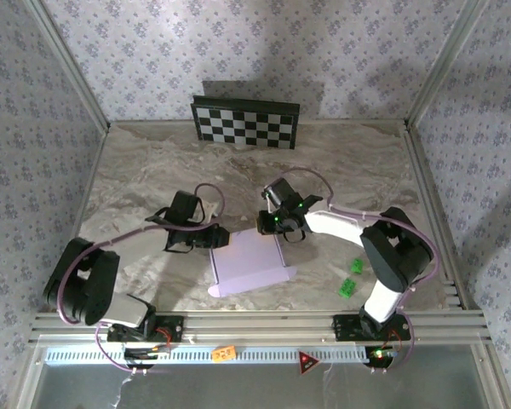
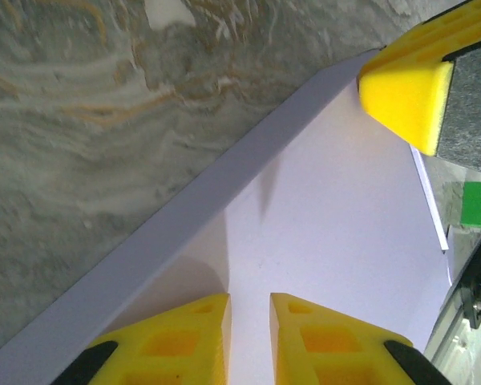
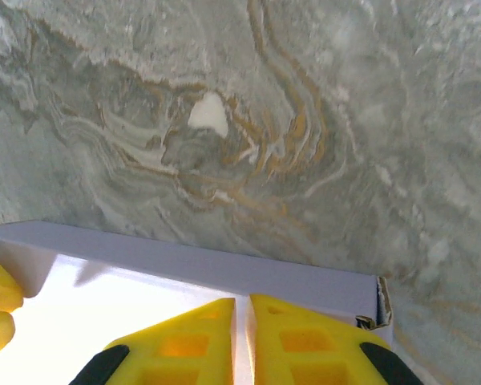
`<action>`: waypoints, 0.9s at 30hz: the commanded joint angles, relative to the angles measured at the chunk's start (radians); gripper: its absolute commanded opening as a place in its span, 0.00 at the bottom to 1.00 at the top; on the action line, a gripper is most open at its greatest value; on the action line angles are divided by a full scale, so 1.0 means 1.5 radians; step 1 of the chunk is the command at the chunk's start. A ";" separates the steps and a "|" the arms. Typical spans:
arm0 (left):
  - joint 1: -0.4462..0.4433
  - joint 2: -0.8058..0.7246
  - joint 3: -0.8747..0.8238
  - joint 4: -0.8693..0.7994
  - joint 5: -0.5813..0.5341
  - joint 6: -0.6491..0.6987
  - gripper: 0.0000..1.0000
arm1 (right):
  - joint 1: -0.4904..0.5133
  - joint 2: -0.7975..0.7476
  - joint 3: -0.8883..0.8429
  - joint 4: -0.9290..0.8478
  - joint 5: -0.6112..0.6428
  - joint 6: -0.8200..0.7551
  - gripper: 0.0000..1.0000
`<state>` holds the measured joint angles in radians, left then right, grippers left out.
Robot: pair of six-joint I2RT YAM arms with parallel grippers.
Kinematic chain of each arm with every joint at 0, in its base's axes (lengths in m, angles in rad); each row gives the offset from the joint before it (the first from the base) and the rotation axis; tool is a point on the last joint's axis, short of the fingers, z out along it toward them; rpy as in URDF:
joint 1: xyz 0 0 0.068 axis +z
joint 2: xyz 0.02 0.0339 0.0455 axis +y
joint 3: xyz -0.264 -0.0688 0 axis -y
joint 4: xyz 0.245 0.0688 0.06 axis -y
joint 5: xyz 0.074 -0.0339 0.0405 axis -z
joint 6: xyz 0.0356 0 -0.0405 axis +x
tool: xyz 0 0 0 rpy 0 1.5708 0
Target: Fold the paper box
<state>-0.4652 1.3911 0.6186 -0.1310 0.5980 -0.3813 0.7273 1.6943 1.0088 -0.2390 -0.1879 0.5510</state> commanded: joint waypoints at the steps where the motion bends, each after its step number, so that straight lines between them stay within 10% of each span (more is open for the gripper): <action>1: -0.008 -0.044 -0.017 -0.038 0.003 -0.028 0.23 | 0.013 -0.003 -0.039 -0.087 0.045 0.022 0.15; 8: -0.008 -0.083 0.060 -0.102 -0.022 0.028 0.36 | 0.013 -0.035 -0.016 -0.085 0.054 -0.003 0.18; 27: -0.047 0.214 0.396 -0.307 0.031 0.382 0.48 | -0.054 -0.246 -0.091 -0.054 0.067 -0.083 0.47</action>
<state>-0.5095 1.6638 1.1496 -0.5003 0.6167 0.0666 0.6662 1.3670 0.9005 -0.3206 -0.0994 0.4492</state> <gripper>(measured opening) 0.477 0.467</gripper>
